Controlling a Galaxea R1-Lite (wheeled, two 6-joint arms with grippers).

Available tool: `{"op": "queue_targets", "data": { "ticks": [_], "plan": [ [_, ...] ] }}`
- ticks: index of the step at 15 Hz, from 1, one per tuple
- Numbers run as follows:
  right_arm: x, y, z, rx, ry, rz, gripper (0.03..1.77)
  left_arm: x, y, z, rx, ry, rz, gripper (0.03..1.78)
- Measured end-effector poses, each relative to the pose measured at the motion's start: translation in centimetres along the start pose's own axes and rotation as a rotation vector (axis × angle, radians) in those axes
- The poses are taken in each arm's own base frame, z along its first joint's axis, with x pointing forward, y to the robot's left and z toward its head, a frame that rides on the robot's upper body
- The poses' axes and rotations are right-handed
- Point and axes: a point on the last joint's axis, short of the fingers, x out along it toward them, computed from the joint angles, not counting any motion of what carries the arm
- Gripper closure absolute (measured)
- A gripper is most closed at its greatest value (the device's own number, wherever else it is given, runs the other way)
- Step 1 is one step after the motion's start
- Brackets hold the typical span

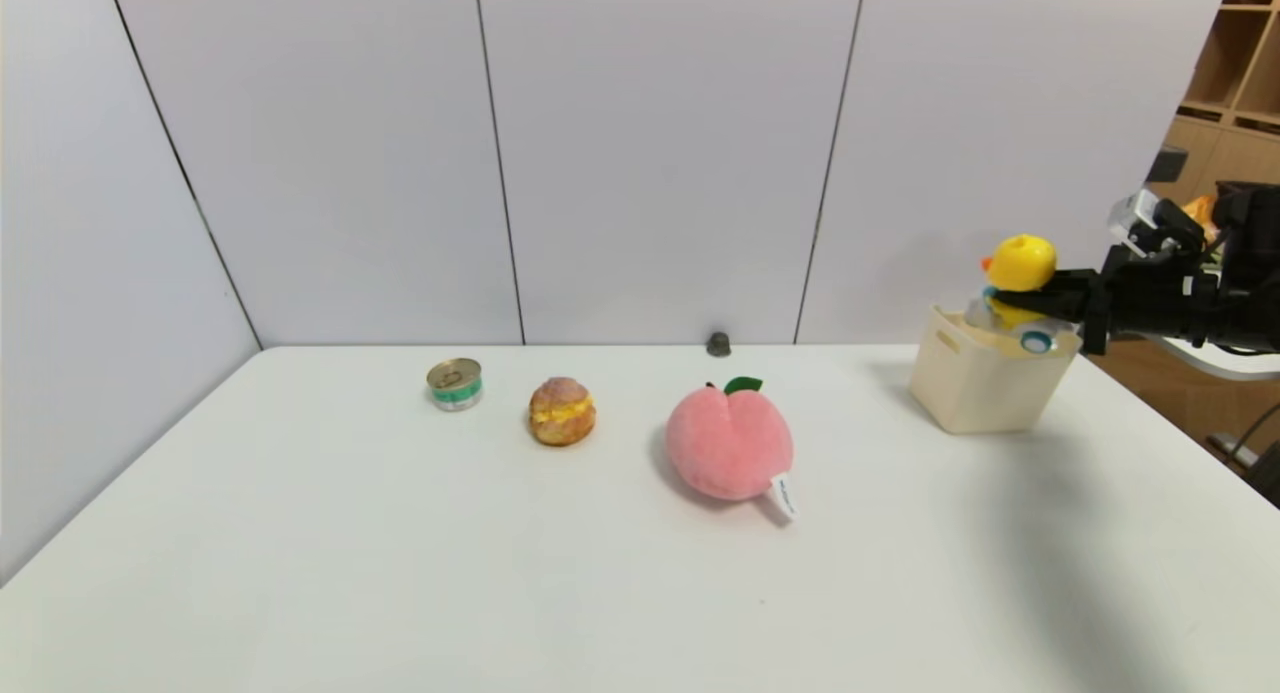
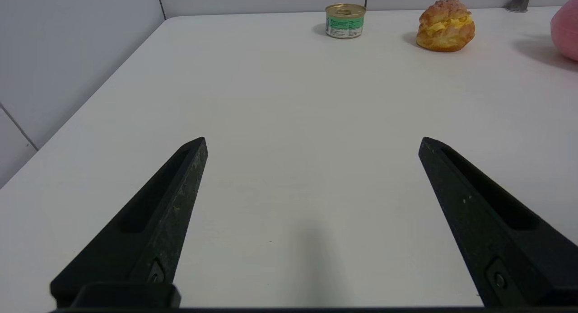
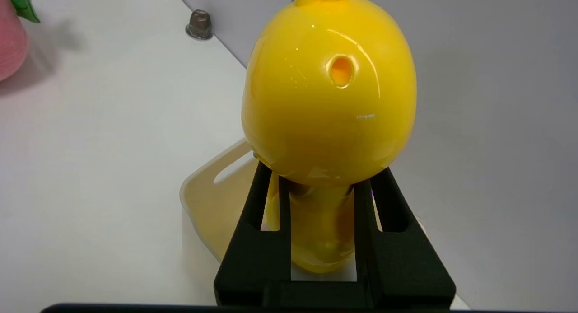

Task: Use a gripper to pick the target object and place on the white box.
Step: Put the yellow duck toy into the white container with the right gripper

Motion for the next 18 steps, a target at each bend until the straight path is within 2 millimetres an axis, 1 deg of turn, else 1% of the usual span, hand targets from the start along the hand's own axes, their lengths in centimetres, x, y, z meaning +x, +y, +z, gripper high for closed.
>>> {"op": "queue_targets", "data": {
  "ticks": [11, 18],
  "plan": [
    [0.9, -0.5, -1.5, -0.009, 0.006, 0.006, 1.41, 0.0, 0.0, 0.0, 0.0, 0.0, 0.0, 0.12],
    [1.0, -0.4, -1.7, -0.007, -0.015, 0.035, 1.41, 0.0, 0.0, 0.0, 0.0, 0.0, 0.0, 0.12]
  ]
}}
